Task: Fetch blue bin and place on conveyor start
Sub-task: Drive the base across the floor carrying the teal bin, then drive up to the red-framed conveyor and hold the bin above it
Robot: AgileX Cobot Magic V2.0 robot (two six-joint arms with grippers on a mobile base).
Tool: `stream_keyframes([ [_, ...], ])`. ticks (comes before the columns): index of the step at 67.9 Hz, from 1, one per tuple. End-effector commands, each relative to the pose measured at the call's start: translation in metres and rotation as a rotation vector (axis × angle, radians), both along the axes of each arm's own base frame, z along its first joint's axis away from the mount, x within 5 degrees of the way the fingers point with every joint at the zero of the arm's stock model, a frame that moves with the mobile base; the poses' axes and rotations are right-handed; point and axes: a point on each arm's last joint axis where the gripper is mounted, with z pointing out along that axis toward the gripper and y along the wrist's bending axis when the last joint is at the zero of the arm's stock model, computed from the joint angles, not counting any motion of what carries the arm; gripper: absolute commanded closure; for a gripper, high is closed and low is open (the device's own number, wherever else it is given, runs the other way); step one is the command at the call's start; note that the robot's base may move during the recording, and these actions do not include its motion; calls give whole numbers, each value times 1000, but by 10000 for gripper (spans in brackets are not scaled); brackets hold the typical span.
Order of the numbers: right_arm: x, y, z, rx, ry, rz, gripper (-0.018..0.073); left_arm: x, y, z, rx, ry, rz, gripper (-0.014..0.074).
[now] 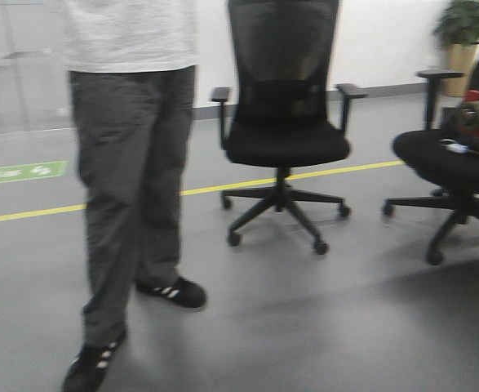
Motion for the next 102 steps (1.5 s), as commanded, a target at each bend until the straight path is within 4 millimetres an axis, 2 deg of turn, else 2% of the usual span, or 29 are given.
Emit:
stream_keyframes([
  [1,0,-3,13,-8,-119,-16,712,-6,0,12,-60,-48,-13,708],
  [21,2,-4,18,1,-172,-23,712,-6,1,12,-61,-49,-10,708],
  [102,2,-4,18,1,-174,-24,712,-6,1,12,-59,-49,-10,708],
])
